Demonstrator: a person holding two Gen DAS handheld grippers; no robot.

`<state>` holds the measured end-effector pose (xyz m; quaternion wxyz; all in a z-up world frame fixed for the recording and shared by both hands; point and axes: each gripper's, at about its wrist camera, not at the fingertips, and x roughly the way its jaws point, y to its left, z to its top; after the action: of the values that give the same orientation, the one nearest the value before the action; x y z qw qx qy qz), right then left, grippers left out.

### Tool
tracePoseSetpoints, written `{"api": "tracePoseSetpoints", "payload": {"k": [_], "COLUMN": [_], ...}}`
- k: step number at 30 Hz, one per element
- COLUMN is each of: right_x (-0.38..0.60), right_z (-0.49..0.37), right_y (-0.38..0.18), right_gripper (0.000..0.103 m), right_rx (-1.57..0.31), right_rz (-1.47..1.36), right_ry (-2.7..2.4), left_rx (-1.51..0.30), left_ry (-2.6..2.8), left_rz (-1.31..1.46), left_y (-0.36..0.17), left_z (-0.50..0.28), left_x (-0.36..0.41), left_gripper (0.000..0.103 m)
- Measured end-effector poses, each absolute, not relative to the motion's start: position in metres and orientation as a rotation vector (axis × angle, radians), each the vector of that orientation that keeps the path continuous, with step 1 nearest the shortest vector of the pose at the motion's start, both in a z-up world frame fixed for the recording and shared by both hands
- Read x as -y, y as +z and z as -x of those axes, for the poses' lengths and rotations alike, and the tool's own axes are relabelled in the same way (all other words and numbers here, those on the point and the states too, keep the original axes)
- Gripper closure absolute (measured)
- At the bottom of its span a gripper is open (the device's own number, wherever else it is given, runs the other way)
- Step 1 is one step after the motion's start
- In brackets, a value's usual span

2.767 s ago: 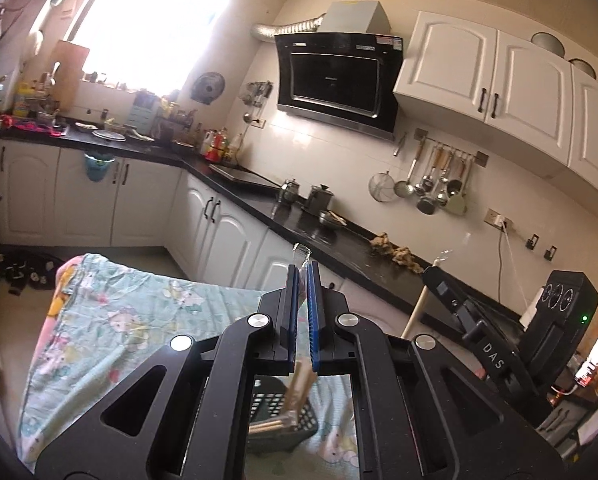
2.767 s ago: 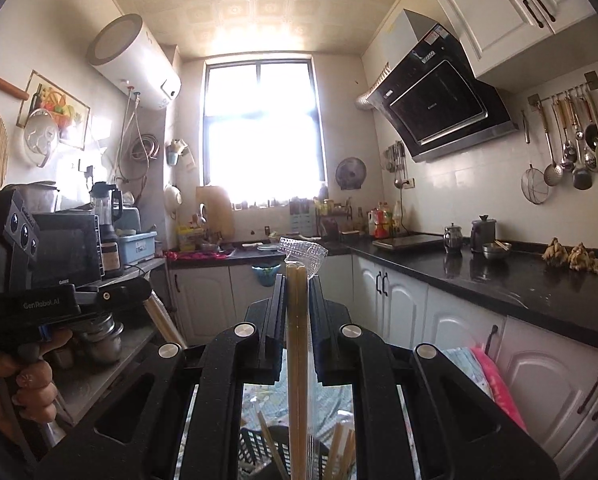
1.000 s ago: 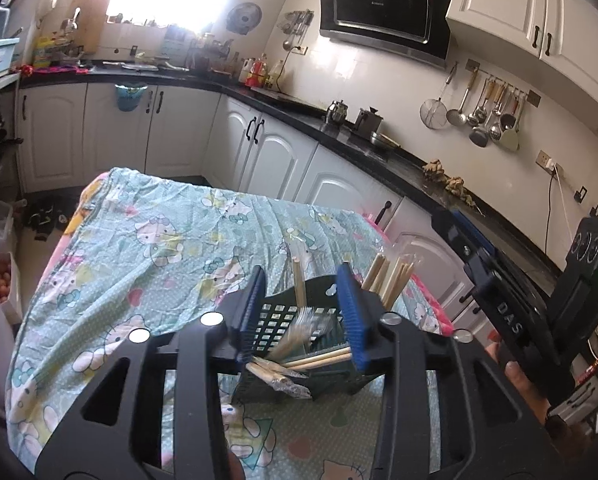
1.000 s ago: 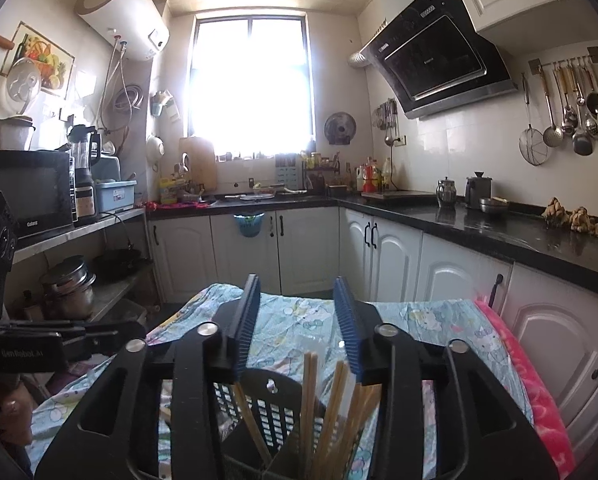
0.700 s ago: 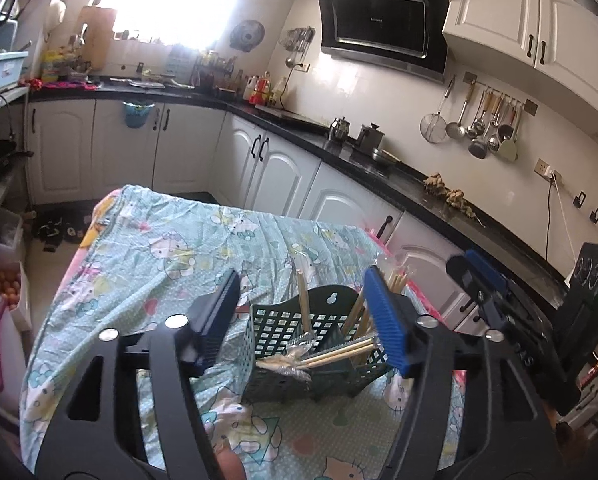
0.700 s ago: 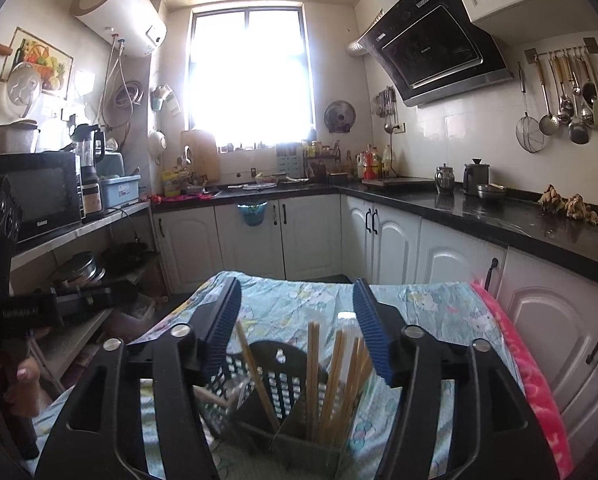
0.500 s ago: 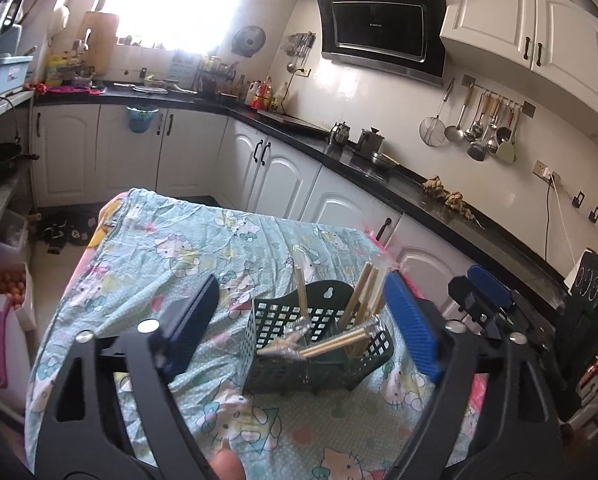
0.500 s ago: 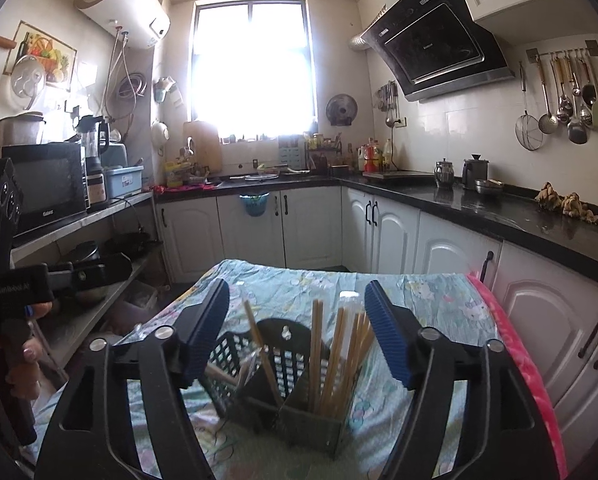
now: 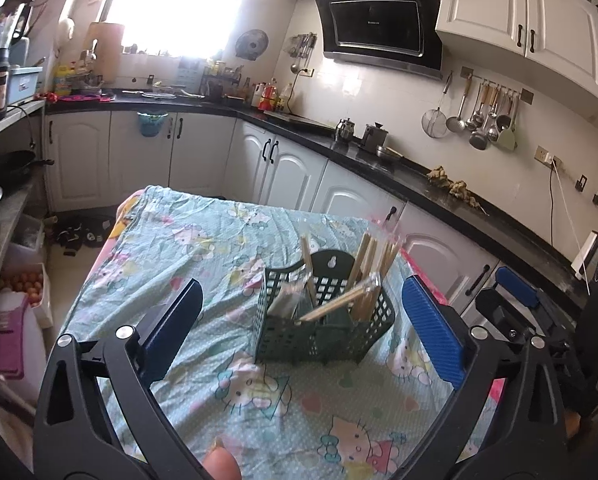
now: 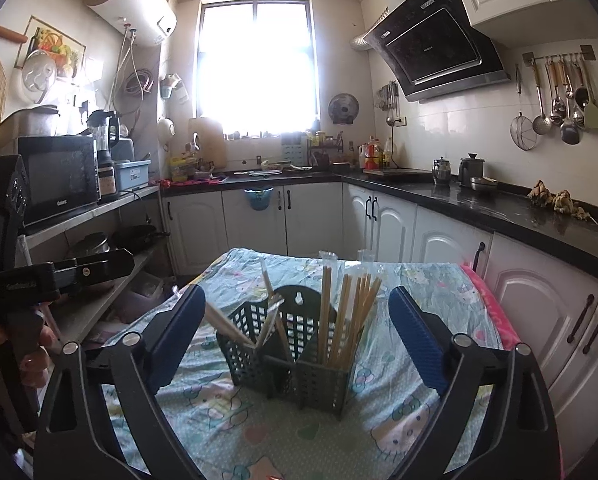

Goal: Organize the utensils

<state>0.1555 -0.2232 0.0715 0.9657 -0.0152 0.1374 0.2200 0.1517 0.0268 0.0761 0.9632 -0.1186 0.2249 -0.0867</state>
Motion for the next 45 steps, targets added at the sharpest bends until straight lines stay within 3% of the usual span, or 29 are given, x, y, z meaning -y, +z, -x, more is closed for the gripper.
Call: {"api": "tracePoseSetpoints", "payload": {"k": [20,45], "right_x": [0.218,0.220], "right_z": [-0.123,-0.097], "right_y": [0.007,-0.019], "right_gripper": [0.009,0.007], "right_rx": [-0.434,-0.267], "right_rz": [0.095,0.100], "right_ry": [0.392,0.357], "left_rx": [-0.542,-0.422], "left_ry": [-0.130,-0.137], "left_rz": [0.219,0.170], "left_y": [0.019,-0.004], "left_z": [-0.117,-0.088], "left_x": [-0.020,0.000], "left_gripper": [0.011,0.011]}}
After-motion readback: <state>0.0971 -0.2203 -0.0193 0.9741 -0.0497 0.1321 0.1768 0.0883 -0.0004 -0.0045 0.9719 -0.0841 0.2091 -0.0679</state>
